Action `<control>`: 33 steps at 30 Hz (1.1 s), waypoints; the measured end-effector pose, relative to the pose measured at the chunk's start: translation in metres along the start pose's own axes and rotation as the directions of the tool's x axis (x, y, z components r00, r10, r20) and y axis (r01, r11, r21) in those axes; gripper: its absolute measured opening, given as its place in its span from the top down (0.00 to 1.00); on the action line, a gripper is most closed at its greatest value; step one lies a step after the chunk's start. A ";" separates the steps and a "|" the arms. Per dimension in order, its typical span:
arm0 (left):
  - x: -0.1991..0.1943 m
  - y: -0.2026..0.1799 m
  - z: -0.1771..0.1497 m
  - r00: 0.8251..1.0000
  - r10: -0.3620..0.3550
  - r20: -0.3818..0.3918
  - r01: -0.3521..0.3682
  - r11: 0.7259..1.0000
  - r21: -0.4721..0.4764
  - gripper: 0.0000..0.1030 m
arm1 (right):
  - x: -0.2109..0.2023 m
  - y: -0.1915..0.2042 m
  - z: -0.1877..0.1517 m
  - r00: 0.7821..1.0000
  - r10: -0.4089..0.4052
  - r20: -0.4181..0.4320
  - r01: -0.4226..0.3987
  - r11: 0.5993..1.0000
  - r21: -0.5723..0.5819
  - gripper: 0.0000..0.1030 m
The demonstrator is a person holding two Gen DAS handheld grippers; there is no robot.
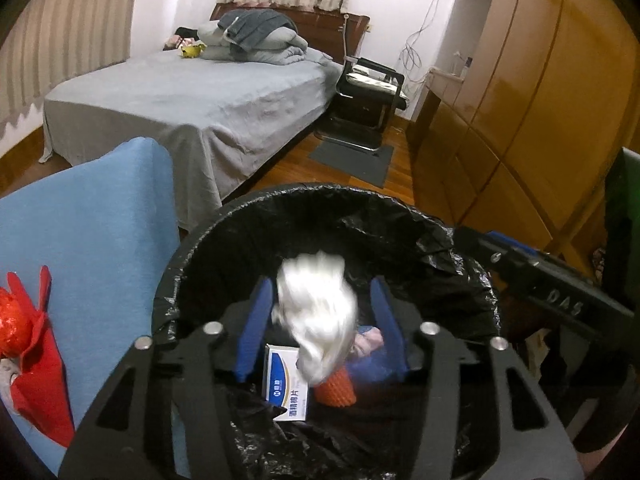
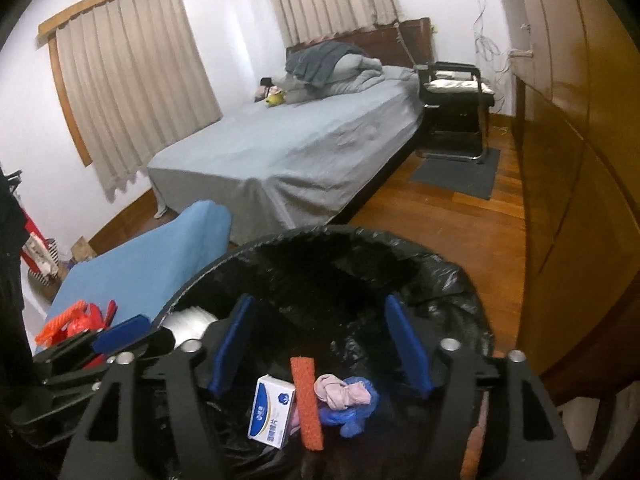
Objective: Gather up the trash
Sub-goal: 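Release white tissue and pink sock into the bin with both tools, then grasp the grey sock ball with the left tool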
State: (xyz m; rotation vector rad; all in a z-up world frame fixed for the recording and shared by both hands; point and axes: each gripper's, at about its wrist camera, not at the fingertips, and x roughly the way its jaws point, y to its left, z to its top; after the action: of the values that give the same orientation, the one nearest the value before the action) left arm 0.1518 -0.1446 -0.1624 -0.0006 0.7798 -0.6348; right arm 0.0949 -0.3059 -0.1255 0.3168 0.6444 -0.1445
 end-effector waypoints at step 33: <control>-0.188 0.194 -0.065 0.855 0.512 0.078 -0.473 0.834 -0.285 0.22 | 0.008 0.195 -0.038 0.963 0.262 -0.065 -0.270 0.929 -0.251 0.06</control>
State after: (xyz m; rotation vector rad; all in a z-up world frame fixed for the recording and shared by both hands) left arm 0.1118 0.1284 -0.1300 -0.0808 0.6718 -0.0333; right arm 0.1249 -0.1102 -0.1111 0.1522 0.6361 0.2052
